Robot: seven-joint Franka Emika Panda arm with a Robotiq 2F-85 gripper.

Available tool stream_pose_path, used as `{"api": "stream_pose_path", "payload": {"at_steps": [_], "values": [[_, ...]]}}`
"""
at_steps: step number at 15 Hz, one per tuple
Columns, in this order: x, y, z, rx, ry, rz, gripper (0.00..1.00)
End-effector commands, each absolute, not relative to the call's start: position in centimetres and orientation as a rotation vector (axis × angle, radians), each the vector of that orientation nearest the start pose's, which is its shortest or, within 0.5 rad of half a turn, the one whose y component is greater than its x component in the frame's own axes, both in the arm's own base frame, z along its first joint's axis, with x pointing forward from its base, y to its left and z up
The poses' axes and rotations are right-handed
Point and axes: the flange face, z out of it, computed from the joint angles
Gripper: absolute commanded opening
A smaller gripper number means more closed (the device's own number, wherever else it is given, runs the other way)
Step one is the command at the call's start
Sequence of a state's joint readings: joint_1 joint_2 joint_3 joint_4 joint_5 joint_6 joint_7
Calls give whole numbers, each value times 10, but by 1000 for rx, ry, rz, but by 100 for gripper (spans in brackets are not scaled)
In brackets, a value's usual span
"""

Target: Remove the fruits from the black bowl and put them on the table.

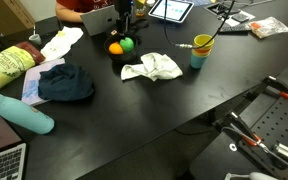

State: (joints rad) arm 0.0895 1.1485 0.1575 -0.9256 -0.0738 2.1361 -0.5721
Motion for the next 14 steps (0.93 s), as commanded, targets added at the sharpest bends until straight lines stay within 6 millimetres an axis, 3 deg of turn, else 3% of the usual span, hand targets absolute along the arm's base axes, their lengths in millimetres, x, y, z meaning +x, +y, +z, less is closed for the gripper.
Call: {"api": "stream_pose_path", "payload": {"at_steps": [1,6,13,14], "values": [[775,147,170,-2851,-1142,-70,100],[763,161,138,-2826,-1159,-24,100],[766,174,121,-2897,-1311,-101,100],[766,173,119,-2907,-1335,-93,75]]}}
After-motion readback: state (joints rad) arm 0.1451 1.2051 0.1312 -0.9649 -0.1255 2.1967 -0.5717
